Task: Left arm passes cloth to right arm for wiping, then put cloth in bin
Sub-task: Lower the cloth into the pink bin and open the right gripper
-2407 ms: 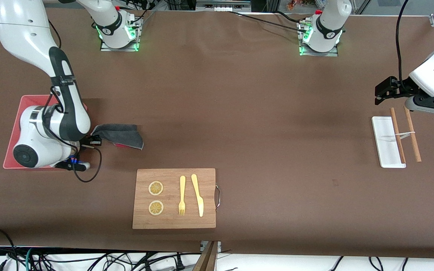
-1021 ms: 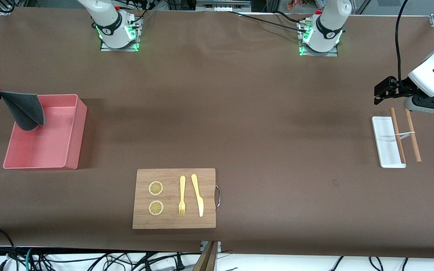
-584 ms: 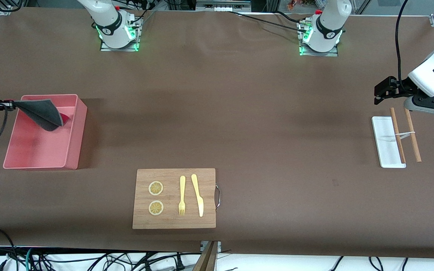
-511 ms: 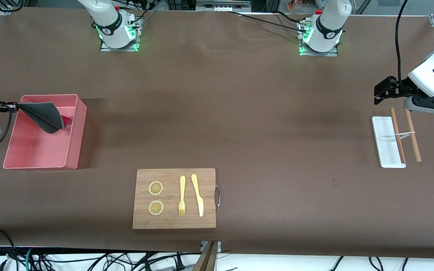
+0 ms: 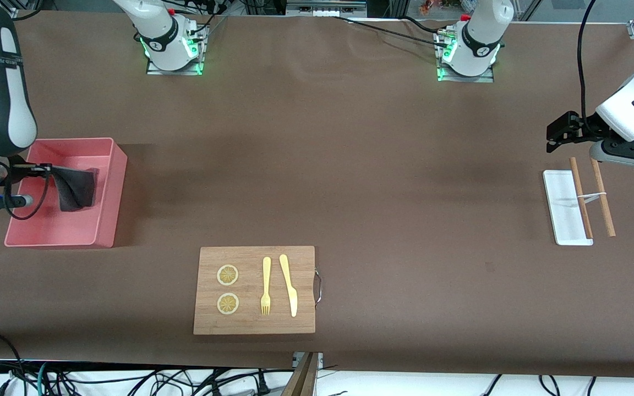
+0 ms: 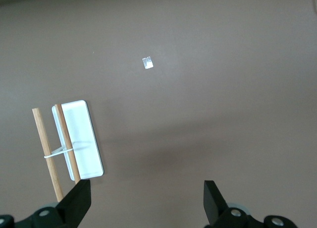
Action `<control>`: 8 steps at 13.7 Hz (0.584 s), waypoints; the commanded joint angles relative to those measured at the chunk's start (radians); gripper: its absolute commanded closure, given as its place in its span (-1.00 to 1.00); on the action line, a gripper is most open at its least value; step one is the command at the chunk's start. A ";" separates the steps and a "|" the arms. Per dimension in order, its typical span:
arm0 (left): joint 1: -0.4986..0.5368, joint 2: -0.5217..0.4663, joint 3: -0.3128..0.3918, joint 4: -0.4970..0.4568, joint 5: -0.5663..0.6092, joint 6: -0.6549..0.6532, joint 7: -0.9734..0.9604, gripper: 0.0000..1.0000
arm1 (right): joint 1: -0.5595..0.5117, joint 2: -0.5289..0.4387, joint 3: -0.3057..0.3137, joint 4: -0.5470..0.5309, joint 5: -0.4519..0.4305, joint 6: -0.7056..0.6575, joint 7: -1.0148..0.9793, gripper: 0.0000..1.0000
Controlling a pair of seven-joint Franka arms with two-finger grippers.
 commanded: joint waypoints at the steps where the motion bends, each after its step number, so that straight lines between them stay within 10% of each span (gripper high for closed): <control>1: 0.000 -0.027 0.003 -0.018 0.011 -0.020 0.011 -1.00 | -0.006 0.022 -0.003 -0.046 -0.001 0.098 -0.015 1.00; 5: 0.000 -0.024 0.005 -0.004 0.011 -0.020 0.011 -1.00 | -0.003 0.090 -0.003 -0.046 0.032 0.217 -0.015 1.00; 6: 0.000 -0.022 0.006 -0.004 0.011 -0.020 0.011 -1.00 | -0.002 0.093 -0.001 -0.040 0.037 0.223 -0.015 0.67; 7: 0.000 -0.022 0.006 -0.004 0.011 -0.019 0.009 -1.00 | 0.001 0.096 -0.001 -0.035 0.040 0.226 -0.014 -0.69; 8: 0.000 -0.022 0.006 -0.002 0.011 -0.019 0.009 -1.00 | 0.002 0.090 -0.003 -0.033 0.048 0.225 -0.015 -1.00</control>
